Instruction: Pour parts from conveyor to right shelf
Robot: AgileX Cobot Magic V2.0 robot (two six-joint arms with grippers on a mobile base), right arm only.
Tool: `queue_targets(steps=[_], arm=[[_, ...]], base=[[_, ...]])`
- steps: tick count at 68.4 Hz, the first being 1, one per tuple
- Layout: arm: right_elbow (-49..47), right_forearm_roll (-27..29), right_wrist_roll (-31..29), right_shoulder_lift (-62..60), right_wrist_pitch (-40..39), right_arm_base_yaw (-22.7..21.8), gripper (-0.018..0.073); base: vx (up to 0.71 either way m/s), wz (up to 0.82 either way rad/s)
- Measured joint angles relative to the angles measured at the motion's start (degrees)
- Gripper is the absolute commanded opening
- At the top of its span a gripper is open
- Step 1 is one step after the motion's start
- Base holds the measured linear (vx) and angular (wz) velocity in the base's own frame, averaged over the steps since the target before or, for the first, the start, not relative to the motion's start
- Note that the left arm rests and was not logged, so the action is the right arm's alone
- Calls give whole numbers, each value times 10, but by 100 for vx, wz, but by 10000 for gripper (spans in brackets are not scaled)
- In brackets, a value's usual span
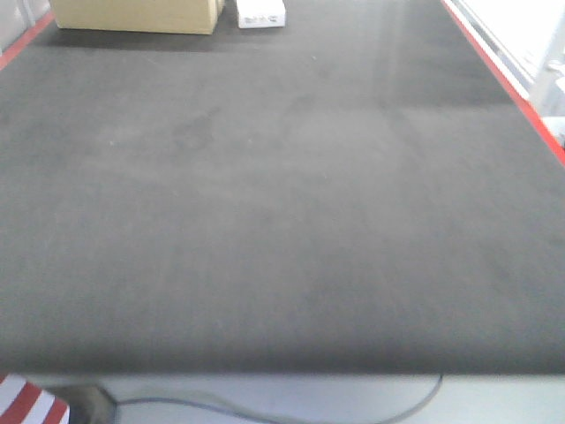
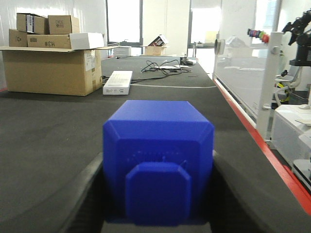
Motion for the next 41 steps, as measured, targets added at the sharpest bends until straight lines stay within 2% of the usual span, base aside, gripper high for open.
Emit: queue_targets(steps=[41], arm=[[0, 0, 0, 0, 0, 0, 60]], base=[[-40, 0]])
